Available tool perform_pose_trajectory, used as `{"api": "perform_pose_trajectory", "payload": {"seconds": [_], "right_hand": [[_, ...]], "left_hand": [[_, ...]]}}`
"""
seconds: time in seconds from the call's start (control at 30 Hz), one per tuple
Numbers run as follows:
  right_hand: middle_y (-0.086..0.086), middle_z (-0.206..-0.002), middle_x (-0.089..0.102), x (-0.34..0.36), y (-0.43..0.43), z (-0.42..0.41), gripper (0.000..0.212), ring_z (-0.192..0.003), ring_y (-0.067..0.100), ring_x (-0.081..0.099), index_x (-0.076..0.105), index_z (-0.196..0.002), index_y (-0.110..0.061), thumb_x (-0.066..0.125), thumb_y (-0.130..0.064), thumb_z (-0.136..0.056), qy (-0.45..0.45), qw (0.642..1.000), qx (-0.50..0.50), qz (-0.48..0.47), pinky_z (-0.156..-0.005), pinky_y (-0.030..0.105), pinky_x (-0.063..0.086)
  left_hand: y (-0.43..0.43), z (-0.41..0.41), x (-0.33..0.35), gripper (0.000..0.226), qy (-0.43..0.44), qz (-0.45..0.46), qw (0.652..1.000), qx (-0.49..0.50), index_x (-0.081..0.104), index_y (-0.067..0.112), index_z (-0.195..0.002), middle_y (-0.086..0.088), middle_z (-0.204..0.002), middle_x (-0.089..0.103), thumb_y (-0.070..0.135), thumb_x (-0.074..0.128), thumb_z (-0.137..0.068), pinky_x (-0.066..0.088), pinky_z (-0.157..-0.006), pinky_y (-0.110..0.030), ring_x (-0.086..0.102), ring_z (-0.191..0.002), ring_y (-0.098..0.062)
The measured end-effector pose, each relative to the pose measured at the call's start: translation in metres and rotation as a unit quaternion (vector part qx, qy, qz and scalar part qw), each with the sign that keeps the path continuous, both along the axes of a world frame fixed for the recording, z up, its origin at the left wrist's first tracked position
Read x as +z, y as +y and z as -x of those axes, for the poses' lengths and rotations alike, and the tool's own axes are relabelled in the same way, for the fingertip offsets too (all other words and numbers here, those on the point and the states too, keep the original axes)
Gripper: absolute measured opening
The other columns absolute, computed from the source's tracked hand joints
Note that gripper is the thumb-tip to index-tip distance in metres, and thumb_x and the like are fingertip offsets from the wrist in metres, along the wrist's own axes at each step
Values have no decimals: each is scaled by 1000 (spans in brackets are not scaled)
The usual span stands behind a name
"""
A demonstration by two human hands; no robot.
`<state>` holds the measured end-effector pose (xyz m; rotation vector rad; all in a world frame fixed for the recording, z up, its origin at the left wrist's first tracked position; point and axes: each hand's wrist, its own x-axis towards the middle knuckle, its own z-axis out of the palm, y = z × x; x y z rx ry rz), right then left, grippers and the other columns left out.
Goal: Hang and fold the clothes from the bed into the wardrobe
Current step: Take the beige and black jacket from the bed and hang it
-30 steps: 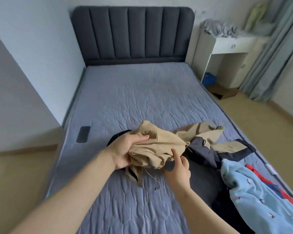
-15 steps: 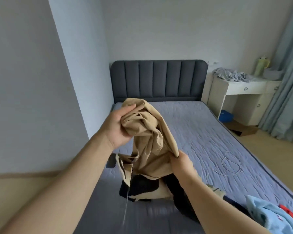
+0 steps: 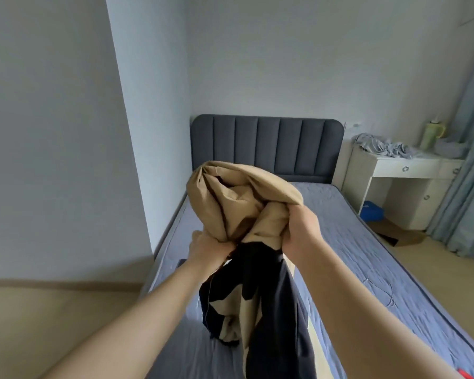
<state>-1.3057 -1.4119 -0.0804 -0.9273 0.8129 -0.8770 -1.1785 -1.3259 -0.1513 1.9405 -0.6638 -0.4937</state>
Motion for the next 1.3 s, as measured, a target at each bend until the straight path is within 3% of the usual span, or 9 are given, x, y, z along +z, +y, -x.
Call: {"api": "perform_pose_trajectory", "payload": {"seconds": [0.17, 0.27, 0.47, 0.63, 0.77, 0.87, 1.0, 1.13, 1.3], "right_hand": [[0, -76, 62, 31, -15, 6, 23, -67, 11, 59, 58, -80, -17, 44, -8, -95, -114, 992, -26, -46, -46, 20, 47], [1, -75, 64, 30, -14, 7, 22, -68, 12, 60, 60, -79, -16, 46, -12, -95, -99, 994, 8, -39, -53, 23, 46], [2, -74, 73, 24, -6, 2, 21, -75, 16, 66, 66, -83, -17, 48, -17, -93, -59, 989, 137, -2, -62, 29, 50], [0, -100, 64, 13, -28, 11, 20, -95, 17, 59, 59, -105, -20, 57, -31, -89, 1, 993, 99, 58, -77, 31, 47], [-10, -115, 58, -19, -26, 22, 54, -116, 18, 47, 50, -115, -29, 57, -62, -73, 113, 967, 207, 96, -100, 44, 30], [1, -127, 57, -37, -21, 19, 88, -118, 21, 53, 46, -130, -30, 59, -73, -54, 110, 936, 333, 29, -99, 41, 41], [-5, -99, 72, -30, -11, 10, 49, -90, 13, 69, 57, -107, -31, 73, -52, -65, 110, 914, 380, 90, -67, 24, 53], [4, -91, 72, -45, 3, -4, 13, -81, 18, 70, 63, -94, -19, 68, -25, -84, 131, 929, 335, 85, -61, 26, 55], [2, -85, 71, -83, 39, -35, 5, -73, 14, 68, 65, -91, -17, 61, -16, -90, 123, 923, 359, 53, -49, 20, 51]], "left_hand": [[-8, 7, 13, 54, 42, 135, 987, -72, 55, 9, -116, -7, -99, 65, 37, 69, -72, 52, -71, -24, 67, -84, -16], [-6, 13, 14, 84, -5, 20, 979, -202, 44, 27, -131, 7, -128, 47, 63, 68, -59, 42, -101, -29, 50, -116, -9], [-2, 8, 1, 77, 18, -88, 983, -158, 35, 27, -138, 5, -132, 47, 59, 64, -75, 37, -95, -30, 45, -120, -19], [-2, 3, 16, 21, 12, 81, 990, -111, 56, 40, -85, 30, -77, 59, 22, 68, -83, 42, -56, 0, 57, -68, 20], [-2, -4, 41, 28, 56, 165, 980, -91, 64, 30, -79, 13, -68, 70, 3, 61, -83, 48, -56, -14, 66, -70, -3], [-4, -4, 62, 22, 86, 225, 969, -58, 63, 22, -81, 8, -61, 70, 1, 57, -85, 49, -49, -15, 67, -58, -4], [4, -4, 73, 16, 64, 209, 975, -43, 64, 21, -97, 2, -84, 70, 12, 63, -84, 51, -61, -21, 67, -79, -12], [28, -8, 47, 13, 50, 146, 988, -1, 63, 26, -90, 3, -87, 69, 15, 65, -82, 51, -70, -25, 65, -85, -13], [83, -17, 5, 16, 71, 98, 986, 114, 61, 23, -93, 2, -93, 67, 18, 69, -80, 50, -72, -26, 63, -86, -13]]}}
